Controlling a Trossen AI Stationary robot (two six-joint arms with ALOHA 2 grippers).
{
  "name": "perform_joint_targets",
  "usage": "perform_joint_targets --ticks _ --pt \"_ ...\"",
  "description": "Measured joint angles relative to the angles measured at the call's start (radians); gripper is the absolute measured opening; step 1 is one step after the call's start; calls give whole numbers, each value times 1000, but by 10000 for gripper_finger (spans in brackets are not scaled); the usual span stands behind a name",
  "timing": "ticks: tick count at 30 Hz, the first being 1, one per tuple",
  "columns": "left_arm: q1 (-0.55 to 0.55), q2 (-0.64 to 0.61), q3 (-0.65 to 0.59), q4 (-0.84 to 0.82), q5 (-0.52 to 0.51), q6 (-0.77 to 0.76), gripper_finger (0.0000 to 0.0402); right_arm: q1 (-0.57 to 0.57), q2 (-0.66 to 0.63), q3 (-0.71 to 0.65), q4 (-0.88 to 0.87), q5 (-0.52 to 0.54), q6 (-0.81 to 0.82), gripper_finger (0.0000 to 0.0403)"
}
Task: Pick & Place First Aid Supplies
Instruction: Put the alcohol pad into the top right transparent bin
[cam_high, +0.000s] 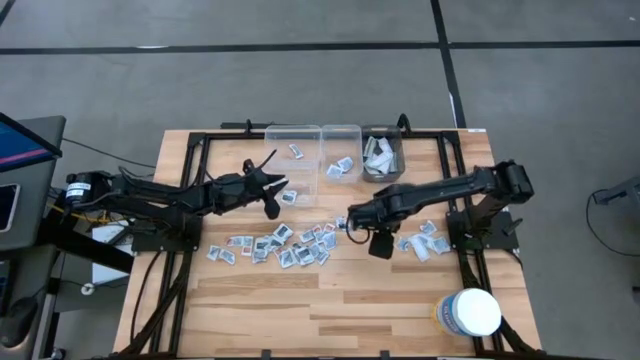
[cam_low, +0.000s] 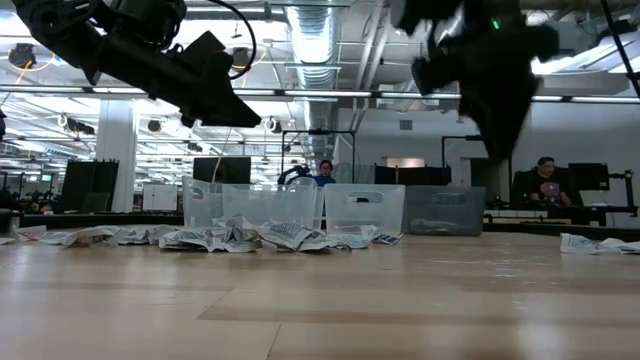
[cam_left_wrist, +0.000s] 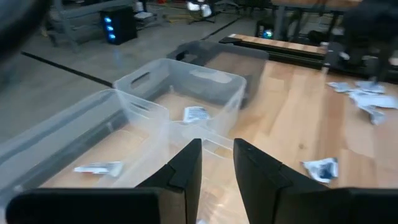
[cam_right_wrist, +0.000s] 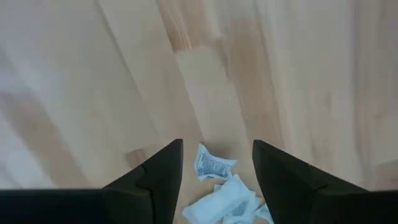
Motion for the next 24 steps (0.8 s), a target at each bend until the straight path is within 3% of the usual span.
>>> perform_joint_targets --ticks 5,16,24 --pt "0 0 0 0 53 0 94 24 1 -121 100 -35 53 188" --pt "0 0 0 0 60 0 94 77 1 -295 124 -29 131 193" --pt "0 0 0 0 61 0 94 79 -1 -399 342 -92 162 196"
